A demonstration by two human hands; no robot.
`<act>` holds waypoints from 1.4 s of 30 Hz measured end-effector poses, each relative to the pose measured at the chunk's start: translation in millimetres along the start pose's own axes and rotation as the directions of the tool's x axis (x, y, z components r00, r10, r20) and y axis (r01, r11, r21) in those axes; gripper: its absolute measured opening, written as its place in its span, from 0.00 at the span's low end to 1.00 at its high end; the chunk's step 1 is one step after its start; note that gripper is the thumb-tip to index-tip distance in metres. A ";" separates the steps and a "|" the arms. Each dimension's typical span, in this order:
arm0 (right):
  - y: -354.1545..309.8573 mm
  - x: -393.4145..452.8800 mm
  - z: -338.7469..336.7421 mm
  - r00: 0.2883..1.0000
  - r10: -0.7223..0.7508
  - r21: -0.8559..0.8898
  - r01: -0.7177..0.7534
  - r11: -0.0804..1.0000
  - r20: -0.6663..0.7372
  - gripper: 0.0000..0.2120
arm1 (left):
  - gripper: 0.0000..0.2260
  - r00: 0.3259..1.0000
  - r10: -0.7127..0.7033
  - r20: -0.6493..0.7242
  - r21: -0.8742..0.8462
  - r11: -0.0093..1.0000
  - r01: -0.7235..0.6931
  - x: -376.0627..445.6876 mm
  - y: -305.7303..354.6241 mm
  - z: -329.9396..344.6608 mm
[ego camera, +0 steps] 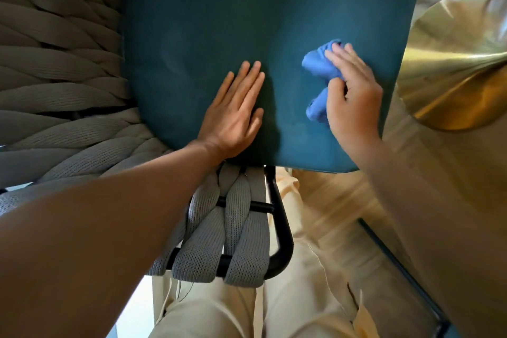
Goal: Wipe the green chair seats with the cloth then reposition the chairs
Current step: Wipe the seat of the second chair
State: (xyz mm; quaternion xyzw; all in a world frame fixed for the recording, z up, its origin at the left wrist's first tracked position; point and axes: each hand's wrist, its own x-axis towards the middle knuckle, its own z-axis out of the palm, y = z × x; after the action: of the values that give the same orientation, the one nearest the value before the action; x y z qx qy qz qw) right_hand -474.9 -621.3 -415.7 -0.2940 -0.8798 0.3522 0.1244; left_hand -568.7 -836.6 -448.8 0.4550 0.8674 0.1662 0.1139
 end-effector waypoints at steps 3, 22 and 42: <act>7.2 -4.4 27.9 0.995 -0.020 -0.053 0.015 0.998 -0.096 0.25 | 0.27 1.000 0.004 -0.006 0.002 1.000 -0.004 -3.6 0.2 3.5; 4.2 -79.0 -16.8 0.958 0.014 0.204 -0.076 0.976 0.286 0.18 | 0.31 0.983 0.158 0.091 0.021 0.987 -0.161 6.2 18.1 -7.7; 41.4 -118.6 -17.5 0.975 -0.177 -0.004 0.179 0.984 0.132 0.20 | 0.28 0.946 0.227 0.232 0.106 0.961 -0.256 29.1 44.2 7.6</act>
State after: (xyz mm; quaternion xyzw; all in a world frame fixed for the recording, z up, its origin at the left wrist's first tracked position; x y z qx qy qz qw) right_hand -355.2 -659.5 -433.1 -0.1912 -0.9117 0.3511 0.0951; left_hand -549.1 -787.6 -439.8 0.5800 0.7965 0.0692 0.1561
